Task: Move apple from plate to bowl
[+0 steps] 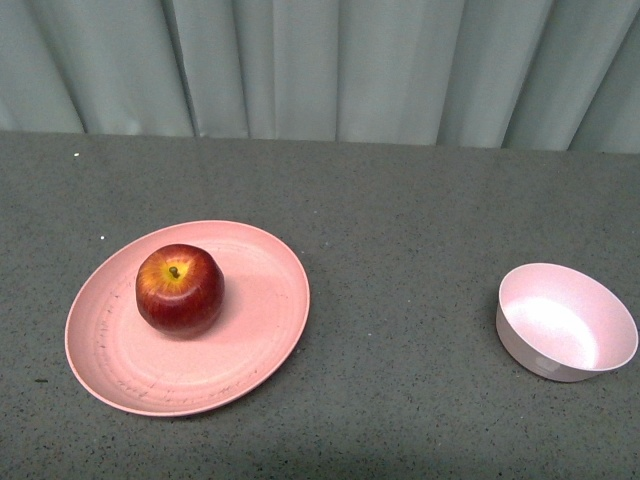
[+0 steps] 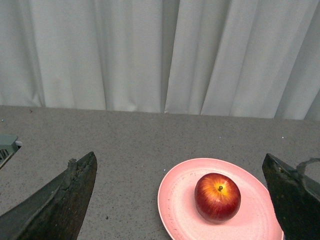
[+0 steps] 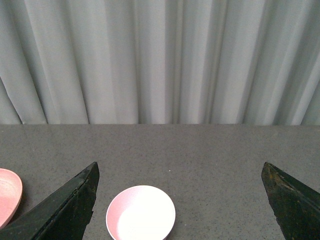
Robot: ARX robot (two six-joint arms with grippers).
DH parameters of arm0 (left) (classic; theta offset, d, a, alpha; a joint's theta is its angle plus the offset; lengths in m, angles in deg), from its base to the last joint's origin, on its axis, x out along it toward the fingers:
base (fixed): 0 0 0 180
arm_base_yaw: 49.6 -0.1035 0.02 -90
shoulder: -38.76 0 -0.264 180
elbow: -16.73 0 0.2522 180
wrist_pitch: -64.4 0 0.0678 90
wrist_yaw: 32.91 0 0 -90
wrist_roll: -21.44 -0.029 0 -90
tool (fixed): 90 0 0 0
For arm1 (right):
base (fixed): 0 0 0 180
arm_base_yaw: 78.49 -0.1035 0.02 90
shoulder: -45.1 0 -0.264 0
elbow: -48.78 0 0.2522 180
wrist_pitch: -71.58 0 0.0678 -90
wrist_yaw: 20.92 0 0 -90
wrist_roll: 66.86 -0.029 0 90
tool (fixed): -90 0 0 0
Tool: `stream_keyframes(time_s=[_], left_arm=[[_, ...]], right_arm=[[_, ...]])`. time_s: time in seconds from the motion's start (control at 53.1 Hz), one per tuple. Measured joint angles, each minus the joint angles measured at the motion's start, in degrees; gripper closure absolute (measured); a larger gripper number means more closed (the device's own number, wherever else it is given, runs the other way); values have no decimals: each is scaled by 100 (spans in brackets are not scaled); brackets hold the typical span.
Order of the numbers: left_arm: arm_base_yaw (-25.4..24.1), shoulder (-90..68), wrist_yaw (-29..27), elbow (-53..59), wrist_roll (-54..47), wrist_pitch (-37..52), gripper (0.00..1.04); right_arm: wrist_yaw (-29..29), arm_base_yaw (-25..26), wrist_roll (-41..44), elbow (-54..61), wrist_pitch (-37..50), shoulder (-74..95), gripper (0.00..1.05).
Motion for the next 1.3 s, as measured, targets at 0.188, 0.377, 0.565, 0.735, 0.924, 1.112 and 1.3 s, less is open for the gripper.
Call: stream_keyframes(time_s=[0.188, 0.377, 0.565, 0.735, 0.924, 1.112, 1.3], left_arm=[[0, 0, 0, 0, 0, 0, 7], [0, 0, 0, 0, 0, 0, 7], [0, 0, 0, 0, 0, 0, 7], [0, 0, 0, 0, 0, 0, 7], [0, 0, 0, 0, 0, 0, 7], [0, 0, 0, 0, 0, 0, 7], [0, 0, 0, 0, 0, 0, 7]], right_arm=[[0, 0, 0, 0, 0, 0, 9], [0, 0, 0, 0, 0, 0, 9], [0, 0, 0, 0, -2, 0, 9], [0, 0, 0, 0, -2, 0, 9], [0, 0, 0, 0, -2, 0, 9], [0, 0, 0, 0, 0, 0, 9], [0, 0, 0, 0, -2, 0, 9]])
